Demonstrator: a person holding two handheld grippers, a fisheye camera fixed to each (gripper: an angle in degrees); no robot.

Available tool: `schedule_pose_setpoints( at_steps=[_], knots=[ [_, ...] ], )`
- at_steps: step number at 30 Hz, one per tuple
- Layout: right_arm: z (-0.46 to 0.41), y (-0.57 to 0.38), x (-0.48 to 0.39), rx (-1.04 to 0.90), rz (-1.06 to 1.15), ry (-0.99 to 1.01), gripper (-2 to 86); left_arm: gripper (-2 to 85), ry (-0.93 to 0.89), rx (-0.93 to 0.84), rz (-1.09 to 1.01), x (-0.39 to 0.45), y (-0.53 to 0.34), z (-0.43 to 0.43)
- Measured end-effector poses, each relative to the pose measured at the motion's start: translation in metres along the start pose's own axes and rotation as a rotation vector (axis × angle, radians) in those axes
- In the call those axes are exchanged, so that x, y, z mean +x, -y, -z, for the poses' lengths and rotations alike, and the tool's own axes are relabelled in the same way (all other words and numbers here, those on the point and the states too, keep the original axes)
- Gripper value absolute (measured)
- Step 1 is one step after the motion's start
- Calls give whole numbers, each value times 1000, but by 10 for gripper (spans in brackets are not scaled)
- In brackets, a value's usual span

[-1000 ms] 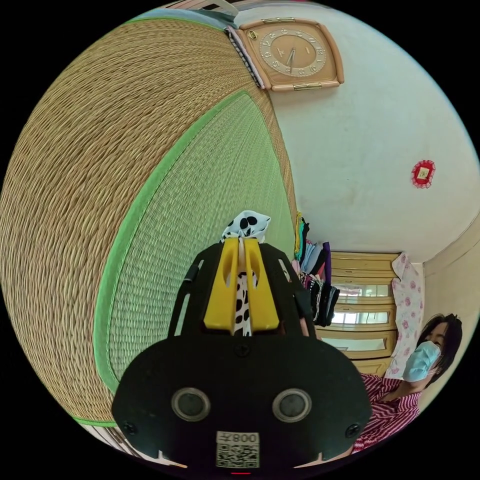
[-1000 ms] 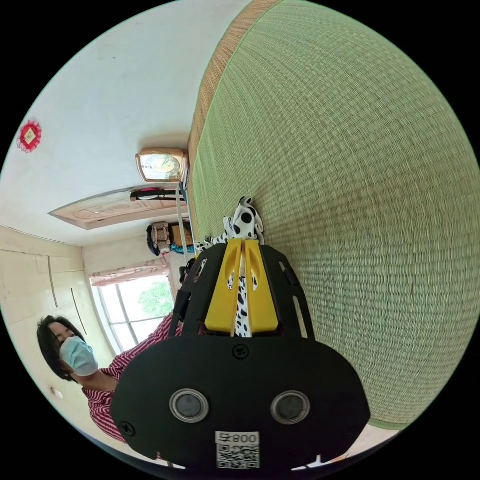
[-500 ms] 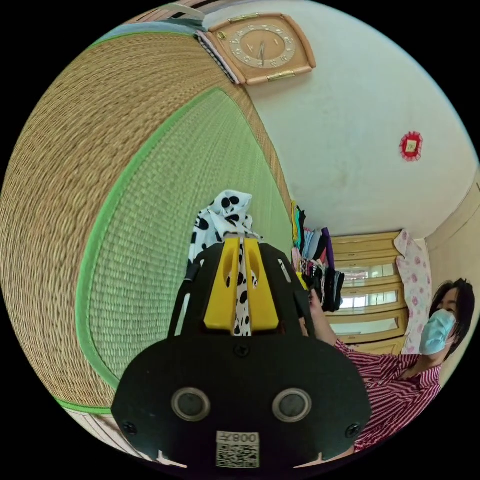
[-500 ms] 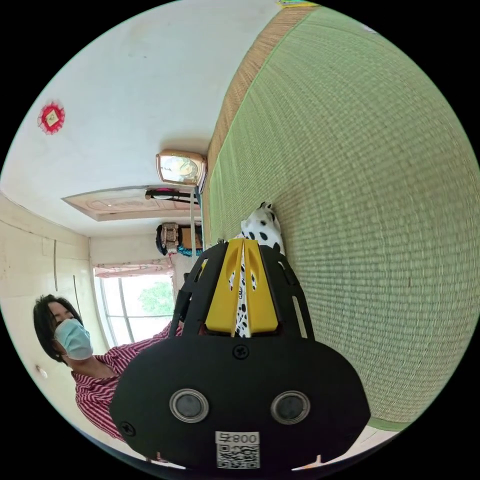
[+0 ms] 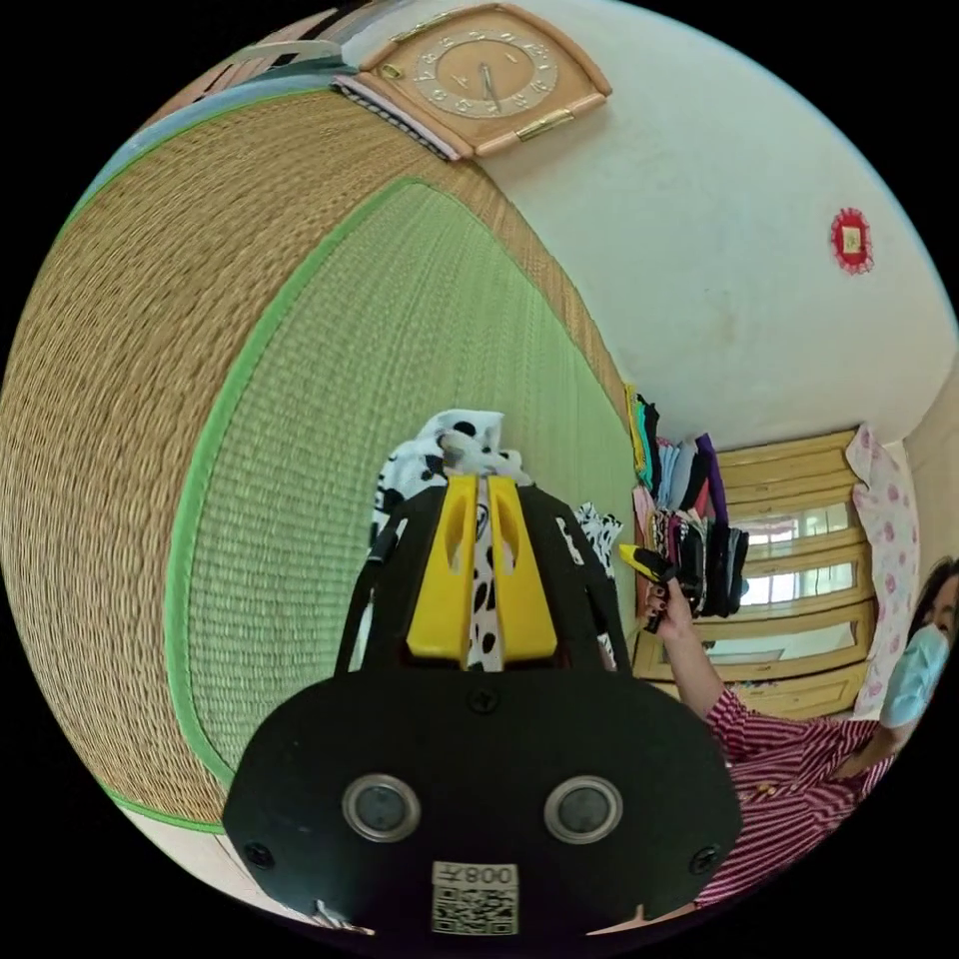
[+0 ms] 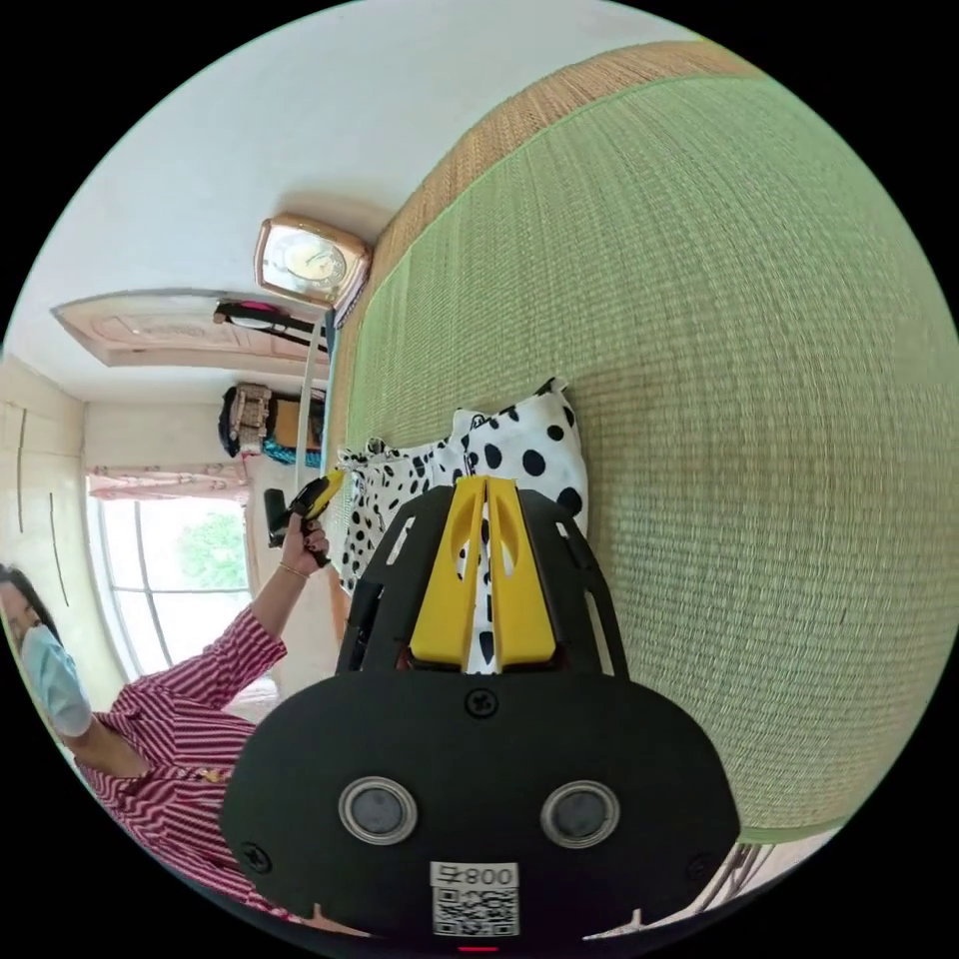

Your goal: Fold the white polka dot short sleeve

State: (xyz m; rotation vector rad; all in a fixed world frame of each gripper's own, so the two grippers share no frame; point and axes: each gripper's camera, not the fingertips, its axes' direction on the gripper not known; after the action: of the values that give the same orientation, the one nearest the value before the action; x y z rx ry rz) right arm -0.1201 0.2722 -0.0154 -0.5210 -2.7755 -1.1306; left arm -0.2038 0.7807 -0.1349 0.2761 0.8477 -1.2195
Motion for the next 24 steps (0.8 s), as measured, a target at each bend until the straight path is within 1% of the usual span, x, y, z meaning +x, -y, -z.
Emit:
schedule_pose_setpoints(
  at_steps=[4, 7, 10, 14, 18, 24],
  knots=[
    [-37, 0, -66, -46, 110, -192, 17, 51, 76, -104, -138, 37, -27, -40],
    [-65, 6, -112, -61, 187, -294, 27, 61, 170, -110, -195, 57, -33, -61],
    [-90, 13, -147, -68, 238, -388, 36, 59, 327, -110, -255, 75, -37, -77],
    [-121, 19, -171, -93, 263, -490, 33, 32, 459, -168, -283, 81, -46, -106],
    [-140, 19, -182, -99, 261, -559, 8, 12, 442, -159, -271, 77, -54, -112],
    [-140, 17, -194, -104, 273, -527, 1, 3, 378, -115, -263, 70, -66, -103]
  ],
)
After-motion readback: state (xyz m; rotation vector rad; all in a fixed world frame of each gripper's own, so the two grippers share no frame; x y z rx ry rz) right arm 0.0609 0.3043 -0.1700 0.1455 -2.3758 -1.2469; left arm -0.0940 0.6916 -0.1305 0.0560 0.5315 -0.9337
